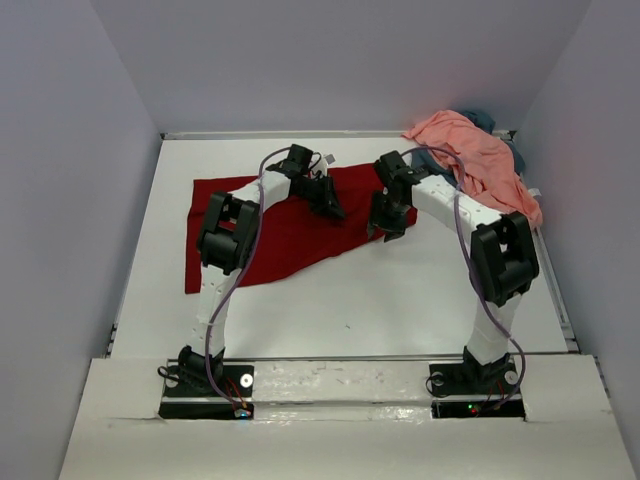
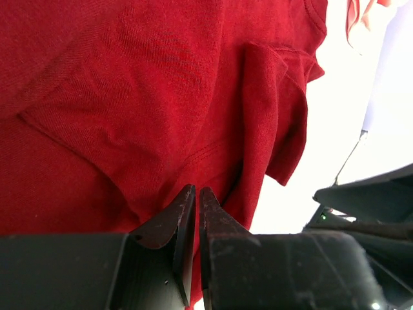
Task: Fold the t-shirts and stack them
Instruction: Grap the side of the flattened tshirt closest away from the robot with both arms
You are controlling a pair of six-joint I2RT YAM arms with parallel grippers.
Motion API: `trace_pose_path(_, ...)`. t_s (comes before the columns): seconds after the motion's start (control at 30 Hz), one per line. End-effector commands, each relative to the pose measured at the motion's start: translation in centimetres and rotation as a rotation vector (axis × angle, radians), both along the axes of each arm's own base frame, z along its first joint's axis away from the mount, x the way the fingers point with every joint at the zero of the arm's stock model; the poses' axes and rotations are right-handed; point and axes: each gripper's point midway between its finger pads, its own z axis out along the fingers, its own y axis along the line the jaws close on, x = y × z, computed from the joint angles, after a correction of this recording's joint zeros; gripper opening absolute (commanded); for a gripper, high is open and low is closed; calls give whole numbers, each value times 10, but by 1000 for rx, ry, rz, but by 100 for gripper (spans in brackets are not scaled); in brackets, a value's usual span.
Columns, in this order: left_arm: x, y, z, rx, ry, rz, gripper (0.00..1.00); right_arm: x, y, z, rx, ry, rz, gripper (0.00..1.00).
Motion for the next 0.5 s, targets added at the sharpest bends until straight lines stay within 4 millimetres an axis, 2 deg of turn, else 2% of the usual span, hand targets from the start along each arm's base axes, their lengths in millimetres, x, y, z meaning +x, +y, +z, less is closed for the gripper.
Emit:
trace_pose_path(0.0, -1, -1, 39, -60, -56, -28, 17, 23, 3, 11, -39, -64, -4, 52)
trace_pose_path(0.07, -1, -2, 41, -62, -58, -29, 17, 27, 3, 5, -58, -51, -4, 52)
trace_pose_path(0.17, 0, -1, 42, -66, -62, -30, 17, 35, 5, 8, -66, -60, 5, 53)
trace_pose_path(0.47, 0, -1, 42, -72, -58, -31, 17, 47, 5, 0, -108, -46, 13, 53)
